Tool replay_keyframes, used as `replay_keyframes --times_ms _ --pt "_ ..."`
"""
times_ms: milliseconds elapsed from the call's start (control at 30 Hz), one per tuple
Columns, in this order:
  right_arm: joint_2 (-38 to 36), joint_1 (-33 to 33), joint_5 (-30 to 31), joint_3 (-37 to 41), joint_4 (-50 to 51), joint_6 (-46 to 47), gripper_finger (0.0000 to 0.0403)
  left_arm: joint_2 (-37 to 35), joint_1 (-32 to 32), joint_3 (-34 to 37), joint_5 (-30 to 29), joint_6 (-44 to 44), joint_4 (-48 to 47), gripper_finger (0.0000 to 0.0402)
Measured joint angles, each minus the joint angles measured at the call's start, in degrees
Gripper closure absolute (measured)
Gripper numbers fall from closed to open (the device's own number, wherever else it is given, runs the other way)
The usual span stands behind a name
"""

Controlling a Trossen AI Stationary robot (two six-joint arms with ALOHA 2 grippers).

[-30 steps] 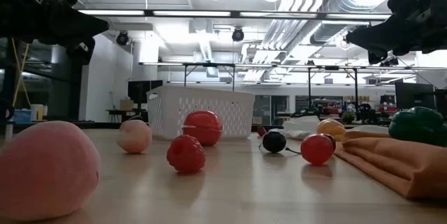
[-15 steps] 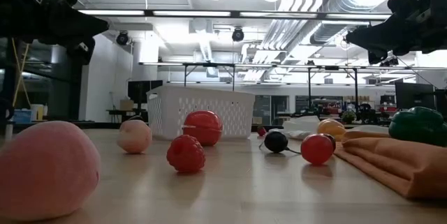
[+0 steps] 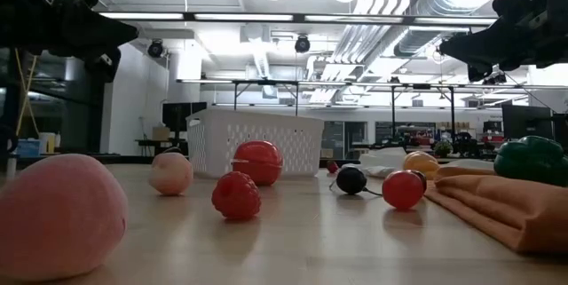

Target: Pick and placing Produce into tupperware

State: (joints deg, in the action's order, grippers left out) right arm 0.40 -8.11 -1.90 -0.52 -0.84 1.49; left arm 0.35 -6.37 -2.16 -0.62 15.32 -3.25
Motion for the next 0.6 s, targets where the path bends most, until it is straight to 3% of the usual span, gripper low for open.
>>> replay_keyframes --times_ms 500,600 --pt "0.0 0.0 0.0 0.0 0.0 0.0 0.0403 0.0 0.0 0.0 0.0 0.1 0.2 0.0401" --pt "0.0 0.0 0.0 0.0 0.0 0.0 0.0403 0.0 0.0 0.0 0.0 3.6 0.2 0.0401"
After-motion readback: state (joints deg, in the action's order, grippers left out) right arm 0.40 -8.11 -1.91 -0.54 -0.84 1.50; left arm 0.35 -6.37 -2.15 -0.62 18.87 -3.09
